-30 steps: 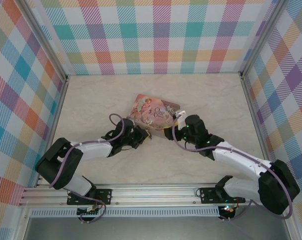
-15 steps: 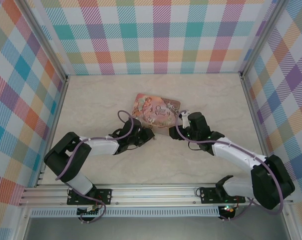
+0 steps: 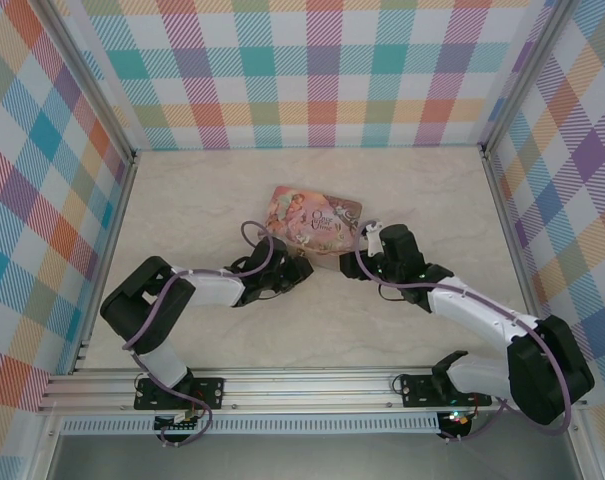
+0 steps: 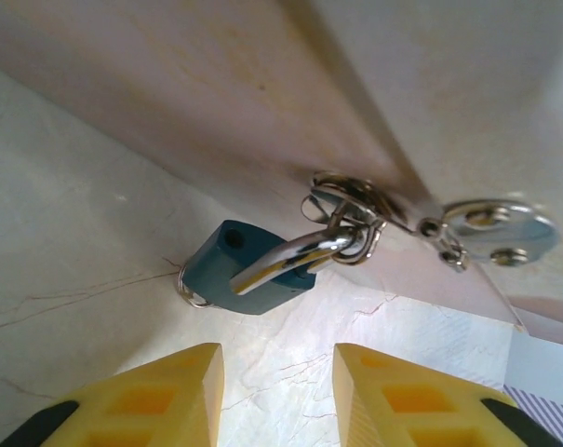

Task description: Unlock the padlock with the key

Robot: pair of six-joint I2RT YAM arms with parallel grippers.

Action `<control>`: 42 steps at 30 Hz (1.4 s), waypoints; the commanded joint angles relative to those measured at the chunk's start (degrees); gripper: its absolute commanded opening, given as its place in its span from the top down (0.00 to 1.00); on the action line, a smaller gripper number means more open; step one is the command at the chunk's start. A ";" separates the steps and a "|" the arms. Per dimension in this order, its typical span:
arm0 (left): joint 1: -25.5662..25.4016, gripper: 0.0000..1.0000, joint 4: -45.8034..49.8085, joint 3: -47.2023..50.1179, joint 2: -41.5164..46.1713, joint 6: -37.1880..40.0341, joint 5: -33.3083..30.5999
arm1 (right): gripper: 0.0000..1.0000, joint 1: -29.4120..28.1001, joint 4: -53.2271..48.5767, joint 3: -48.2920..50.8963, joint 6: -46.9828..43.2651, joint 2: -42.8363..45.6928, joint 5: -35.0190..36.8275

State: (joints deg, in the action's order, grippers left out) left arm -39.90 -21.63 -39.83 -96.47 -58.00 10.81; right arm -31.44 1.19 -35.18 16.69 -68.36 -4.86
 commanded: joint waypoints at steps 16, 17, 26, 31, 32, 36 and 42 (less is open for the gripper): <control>11.55 0.24 21.31 -3.32 24.50 13.99 -1.75 | 0.00 6.87 2.58 -2.40 15.09 -6.28 -10.12; 12.58 0.22 22.02 -3.49 25.21 14.36 -1.46 | 0.00 8.00 3.33 -3.35 15.90 -8.20 -11.77; 18.55 0.18 26.40 -1.18 30.79 15.79 -1.12 | 0.00 10.30 5.89 -19.19 13.03 -26.98 -21.25; 20.59 0.15 28.63 0.14 33.69 16.92 -0.80 | 0.00 10.30 7.90 -27.44 10.09 -34.93 -25.99; 20.94 0.15 28.76 0.36 33.80 16.93 -0.53 | 0.00 10.25 7.79 -29.24 9.95 -36.36 -26.94; 22.69 0.14 28.29 0.97 33.52 16.89 1.55 | 0.00 10.00 8.40 -36.26 9.06 -42.84 -31.14; 25.13 0.12 27.70 -0.09 31.89 17.11 3.87 | 0.00 9.85 10.92 -41.57 7.54 -47.14 -29.63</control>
State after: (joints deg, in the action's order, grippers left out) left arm -16.19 6.00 -39.46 -63.81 -42.13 12.34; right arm -21.15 9.45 -74.52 26.83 -115.31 -33.30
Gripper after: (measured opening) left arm 0.874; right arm 0.998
